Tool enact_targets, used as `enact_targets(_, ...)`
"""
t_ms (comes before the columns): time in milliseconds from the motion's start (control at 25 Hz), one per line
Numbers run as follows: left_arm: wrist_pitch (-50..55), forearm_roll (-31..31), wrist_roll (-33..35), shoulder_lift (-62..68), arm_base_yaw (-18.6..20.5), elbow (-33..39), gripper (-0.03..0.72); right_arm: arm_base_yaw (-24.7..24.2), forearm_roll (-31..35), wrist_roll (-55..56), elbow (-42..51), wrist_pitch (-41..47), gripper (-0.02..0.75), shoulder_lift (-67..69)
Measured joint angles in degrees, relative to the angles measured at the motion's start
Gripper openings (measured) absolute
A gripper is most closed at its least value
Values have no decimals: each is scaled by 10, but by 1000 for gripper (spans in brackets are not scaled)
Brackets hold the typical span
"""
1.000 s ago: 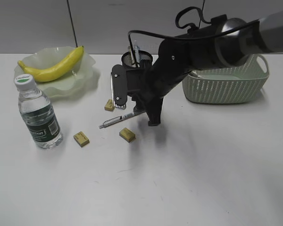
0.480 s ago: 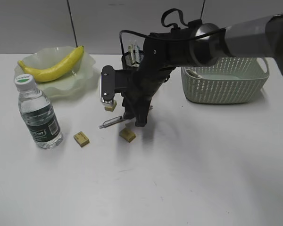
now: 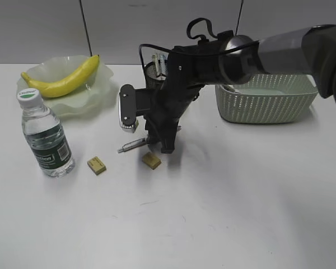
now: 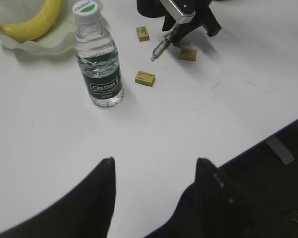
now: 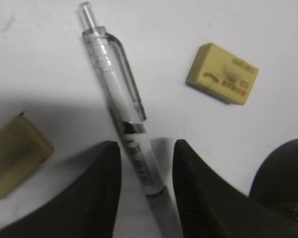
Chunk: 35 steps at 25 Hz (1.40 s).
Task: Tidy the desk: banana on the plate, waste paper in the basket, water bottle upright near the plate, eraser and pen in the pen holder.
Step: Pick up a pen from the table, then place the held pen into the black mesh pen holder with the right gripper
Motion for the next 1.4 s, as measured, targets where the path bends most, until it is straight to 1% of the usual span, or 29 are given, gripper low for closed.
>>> enact_targets(160,0,0,0,0,0,0,384,0,0,0,-27,-6,300,18)
enact_targets(240,0,0,0,0,0,0,384,0,1,0,-35,-8,282,24)
enact_targets(320,0,0,0,0,0,0,384,0,1,0,-38,2,239,25)
enact_targets(440,0,0,0,0,0,0,384,0,2,1,-40,27,113,25)
enact_targets(480,0,0,0,0,0,0,384,0,2,2,-43,33,99,25)
enact_targets(680,0,0,0,0,0,0,384,0,1,38,-59,81,100,25)
enact_targets(800,0,0,0,0,0,0,384,0,17,52,-64,121,100,14)
enact_targets(880,0,0,0,0,0,0,384,0,38,56,-66,134,100,-7)
enact_targets(1080,0,0,0,0,0,0,384,0,89,58,-69,136,98,-80)
enact_targets(1280,0,0,0,0,0,0,384,-11,130,94,-70,136,98,-129)
enact_targets(1400,0,0,0,0,0,0,384,-37,204,106,-71,135,98,-148)
